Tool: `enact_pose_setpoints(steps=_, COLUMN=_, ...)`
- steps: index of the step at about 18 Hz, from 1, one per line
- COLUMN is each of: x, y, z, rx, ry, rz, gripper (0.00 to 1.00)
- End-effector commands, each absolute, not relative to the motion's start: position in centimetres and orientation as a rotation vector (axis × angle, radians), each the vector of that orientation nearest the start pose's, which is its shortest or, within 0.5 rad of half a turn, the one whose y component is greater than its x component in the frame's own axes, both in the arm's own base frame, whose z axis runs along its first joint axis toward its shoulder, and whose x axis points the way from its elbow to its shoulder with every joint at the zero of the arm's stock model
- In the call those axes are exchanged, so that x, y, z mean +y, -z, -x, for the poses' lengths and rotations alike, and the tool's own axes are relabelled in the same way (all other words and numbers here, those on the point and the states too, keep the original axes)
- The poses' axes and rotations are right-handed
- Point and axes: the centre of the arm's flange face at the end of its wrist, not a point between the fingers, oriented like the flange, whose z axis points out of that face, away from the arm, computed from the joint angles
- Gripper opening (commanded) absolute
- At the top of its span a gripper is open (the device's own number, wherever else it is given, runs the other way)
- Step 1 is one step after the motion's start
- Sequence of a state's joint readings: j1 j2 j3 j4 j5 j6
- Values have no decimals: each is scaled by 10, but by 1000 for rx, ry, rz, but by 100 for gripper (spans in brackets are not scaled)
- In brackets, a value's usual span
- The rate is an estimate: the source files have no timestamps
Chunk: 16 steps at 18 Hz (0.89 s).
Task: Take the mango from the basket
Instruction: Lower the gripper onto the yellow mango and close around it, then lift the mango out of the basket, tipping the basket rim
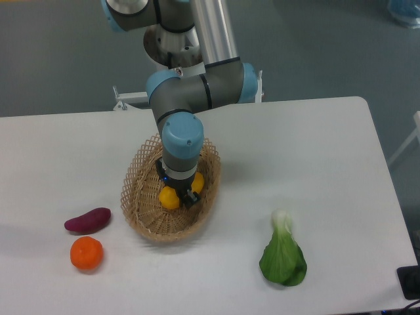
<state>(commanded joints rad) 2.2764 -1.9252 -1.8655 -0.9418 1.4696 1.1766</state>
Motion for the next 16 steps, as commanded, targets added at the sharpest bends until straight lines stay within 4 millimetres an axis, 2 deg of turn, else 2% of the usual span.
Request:
enact_pose_setpoints(steps=6, x=522, y=-253, z=266, rx=630, ry=133, rz=2998, gripper=44)
enact_pose_setpoints(steps=16, x=512, y=-291, z=333, rx=460, ry=14, rz=2988, gripper=45)
